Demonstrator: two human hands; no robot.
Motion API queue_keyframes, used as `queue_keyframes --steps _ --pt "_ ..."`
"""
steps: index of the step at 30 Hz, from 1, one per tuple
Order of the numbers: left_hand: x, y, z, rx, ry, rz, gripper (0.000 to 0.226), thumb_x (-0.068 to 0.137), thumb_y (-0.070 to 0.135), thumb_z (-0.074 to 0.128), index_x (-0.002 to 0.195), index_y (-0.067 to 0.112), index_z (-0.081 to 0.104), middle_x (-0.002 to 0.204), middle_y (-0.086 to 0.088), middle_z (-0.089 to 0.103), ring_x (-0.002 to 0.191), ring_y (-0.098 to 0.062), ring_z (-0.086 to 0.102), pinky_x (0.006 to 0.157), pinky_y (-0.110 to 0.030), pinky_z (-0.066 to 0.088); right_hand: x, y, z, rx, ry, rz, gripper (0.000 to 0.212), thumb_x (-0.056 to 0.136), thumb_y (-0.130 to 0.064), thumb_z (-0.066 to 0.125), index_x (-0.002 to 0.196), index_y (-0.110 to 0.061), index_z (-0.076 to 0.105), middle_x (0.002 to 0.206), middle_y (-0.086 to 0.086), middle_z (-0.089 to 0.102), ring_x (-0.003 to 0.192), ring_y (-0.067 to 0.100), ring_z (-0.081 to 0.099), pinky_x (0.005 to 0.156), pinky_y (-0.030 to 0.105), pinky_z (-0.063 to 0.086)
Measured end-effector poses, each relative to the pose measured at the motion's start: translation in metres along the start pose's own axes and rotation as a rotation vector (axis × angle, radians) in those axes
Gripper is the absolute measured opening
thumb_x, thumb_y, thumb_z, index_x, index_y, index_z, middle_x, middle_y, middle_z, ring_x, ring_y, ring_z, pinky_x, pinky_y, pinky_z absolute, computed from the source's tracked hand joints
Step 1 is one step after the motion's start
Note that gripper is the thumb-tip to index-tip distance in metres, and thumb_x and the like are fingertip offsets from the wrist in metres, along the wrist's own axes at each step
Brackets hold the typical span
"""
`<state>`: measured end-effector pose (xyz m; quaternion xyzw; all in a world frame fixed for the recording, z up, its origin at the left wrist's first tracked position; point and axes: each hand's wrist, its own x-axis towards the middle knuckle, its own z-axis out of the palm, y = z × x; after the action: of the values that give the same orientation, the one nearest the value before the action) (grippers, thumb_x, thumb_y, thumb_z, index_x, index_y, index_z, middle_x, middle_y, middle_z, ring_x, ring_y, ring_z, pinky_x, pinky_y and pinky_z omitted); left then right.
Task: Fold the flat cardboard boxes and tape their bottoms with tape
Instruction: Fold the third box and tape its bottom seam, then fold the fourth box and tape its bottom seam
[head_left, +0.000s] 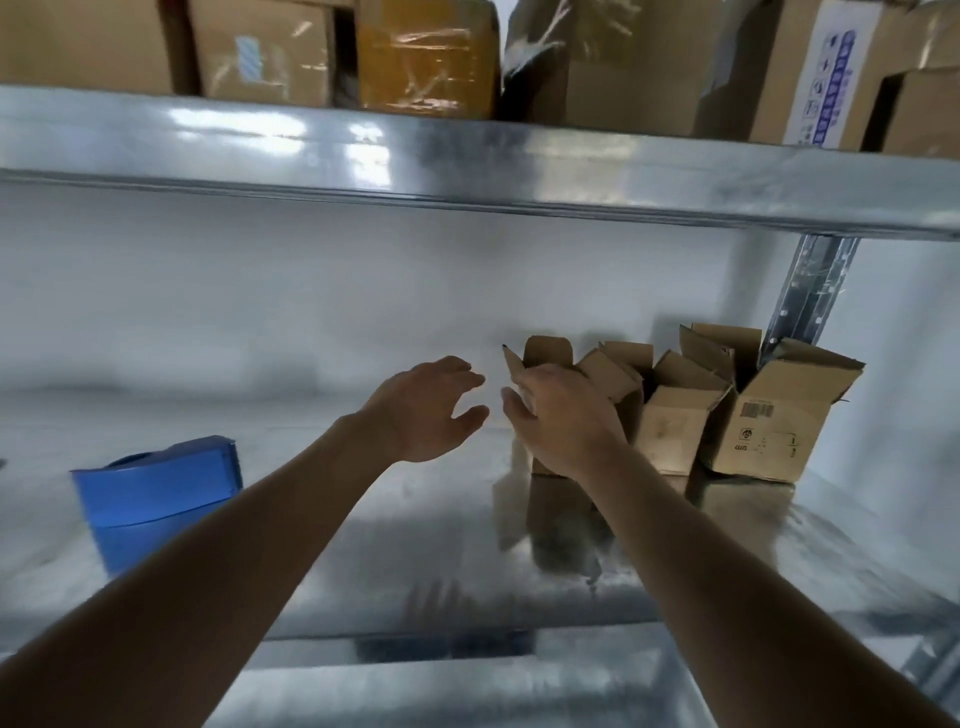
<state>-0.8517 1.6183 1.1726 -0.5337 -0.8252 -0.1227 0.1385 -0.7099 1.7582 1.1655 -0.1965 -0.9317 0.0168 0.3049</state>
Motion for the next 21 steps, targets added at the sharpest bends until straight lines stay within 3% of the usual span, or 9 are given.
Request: queue_keyframes --steps 3,7,12,15,21 --pt "-0.036 -0.019 -0.012 0.008 0.002 0.0 0.057 0.105 0.055 0.041 0.158 0.033 0.04 0.166 0.011 0.031 0.151 -0.014 0.034 0.119 -0.035 0.035 -0.013 -0.034 0.001 -0.022 -0.061 0.012 0.053 0.105 -0.057 0.04 0.14 -0.023 0.061 0.138 -0.004 0.065 0.122 0.018 0.063 0.103 0.042 0.054" --pt "-0.079 -0.048 -0.031 0.028 -0.022 -0.029 0.058 0.105 0.056 0.037 0.16 0.037 0.033 0.169 0.013 0.025 0.154 -0.012 0.027 0.12 -0.034 0.03 -0.031 -0.075 0.003 -0.005 -0.116 0.005 0.057 0.108 -0.056 0.033 0.148 -0.022 0.053 0.151 -0.001 0.055 0.141 0.02 0.048 0.118 0.047 0.039" --pt "-0.13 -0.069 -0.061 0.08 -0.069 -0.071 0.059 0.108 0.053 0.034 0.163 0.035 0.025 0.171 0.011 0.02 0.155 -0.016 0.026 0.123 -0.036 0.028 -0.045 -0.117 -0.002 -0.014 -0.153 -0.038 0.057 0.108 -0.056 0.033 0.148 -0.021 0.053 0.15 -0.001 0.056 0.138 0.02 0.052 0.115 0.044 0.042" --pt "-0.159 -0.076 -0.076 0.087 -0.073 -0.102 0.058 0.108 0.051 0.035 0.163 0.034 0.025 0.171 0.01 0.02 0.155 -0.016 0.026 0.123 -0.036 0.027 -0.047 -0.144 0.0 0.02 -0.136 -0.091 0.055 0.108 -0.056 0.034 0.145 -0.022 0.055 0.146 -0.002 0.06 0.13 0.02 0.058 0.109 0.041 0.047" --pt "-0.221 -0.105 -0.097 0.131 -0.07 -0.244 0.059 0.106 0.052 0.039 0.162 0.034 0.03 0.17 0.008 0.024 0.153 -0.019 0.031 0.123 -0.039 0.03 -0.055 -0.204 0.006 0.098 -0.15 -0.241 0.053 0.108 -0.054 0.035 0.145 -0.022 0.057 0.147 -0.002 0.059 0.132 0.02 0.057 0.112 0.037 0.043"
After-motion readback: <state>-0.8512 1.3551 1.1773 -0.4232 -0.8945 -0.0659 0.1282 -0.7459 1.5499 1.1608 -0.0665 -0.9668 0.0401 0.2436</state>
